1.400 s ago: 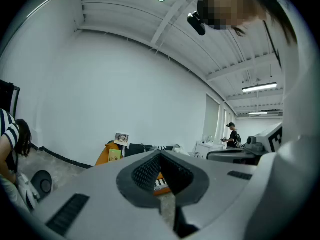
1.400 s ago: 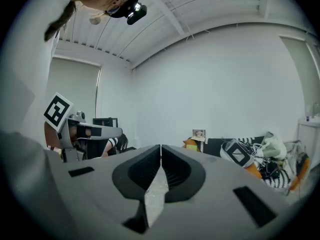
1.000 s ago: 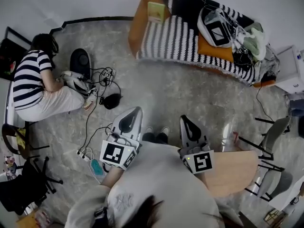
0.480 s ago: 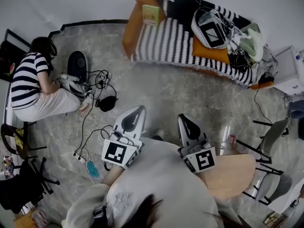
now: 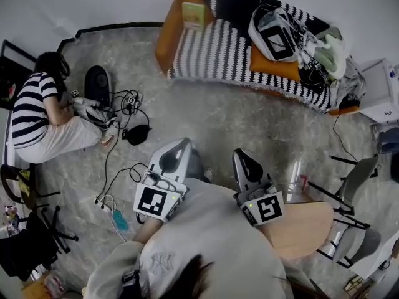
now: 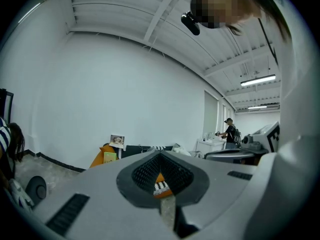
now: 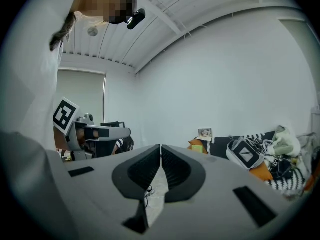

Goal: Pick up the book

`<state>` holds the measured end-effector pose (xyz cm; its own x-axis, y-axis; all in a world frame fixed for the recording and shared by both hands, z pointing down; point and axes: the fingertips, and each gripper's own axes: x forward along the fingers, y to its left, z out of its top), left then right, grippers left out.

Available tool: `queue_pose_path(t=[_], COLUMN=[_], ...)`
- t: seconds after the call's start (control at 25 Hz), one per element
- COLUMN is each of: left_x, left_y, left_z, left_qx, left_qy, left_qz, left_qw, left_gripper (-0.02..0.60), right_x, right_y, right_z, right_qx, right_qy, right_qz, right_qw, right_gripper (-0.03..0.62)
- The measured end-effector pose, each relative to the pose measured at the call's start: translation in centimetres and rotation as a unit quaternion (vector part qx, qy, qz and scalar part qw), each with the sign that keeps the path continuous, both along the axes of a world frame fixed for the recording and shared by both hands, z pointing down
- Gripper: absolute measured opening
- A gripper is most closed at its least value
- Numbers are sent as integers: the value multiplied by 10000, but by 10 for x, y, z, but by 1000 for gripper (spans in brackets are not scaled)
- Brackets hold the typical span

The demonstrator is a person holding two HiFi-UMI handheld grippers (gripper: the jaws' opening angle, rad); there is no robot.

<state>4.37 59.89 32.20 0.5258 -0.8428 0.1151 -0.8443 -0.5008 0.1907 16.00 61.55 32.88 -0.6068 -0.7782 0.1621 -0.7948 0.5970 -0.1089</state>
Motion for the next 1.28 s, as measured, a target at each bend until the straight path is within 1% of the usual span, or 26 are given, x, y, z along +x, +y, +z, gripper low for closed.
queue_pose_path(t=[0.16,0.32,0.52,0.84,1.08,1.28], left_x=[-8,-21,-35,-46,-70,-80], left_y=[-27,-62,-99,-132,-147,-153], left_z=[6,-1,-1,7,14,23], left_qx=[-4,-16,-77,-76,-206,-393], left_qy=[-44,-28,119,129,171,196], left_qz=[133,264,403,572,436,196], left_qw=[9999,9996,9991,9982,9987,9988], left_gripper=[9,9,9,9,9,9], right_x=[-9,-22,-34,-44,-62,-61], right_y=[-26,-59,-91,-122,-135,-144], right_z=[2,-10,-14,-6,0,9], right_qx=[-28,36,46,12,-103,-250], right_qy=[38,107,188,224,276,325], right_qz=[73,206,381,568,483,387], right_qw=[10000,9997,9991,9981,9984,9984], right_gripper=[26,26,26,26,26,26])
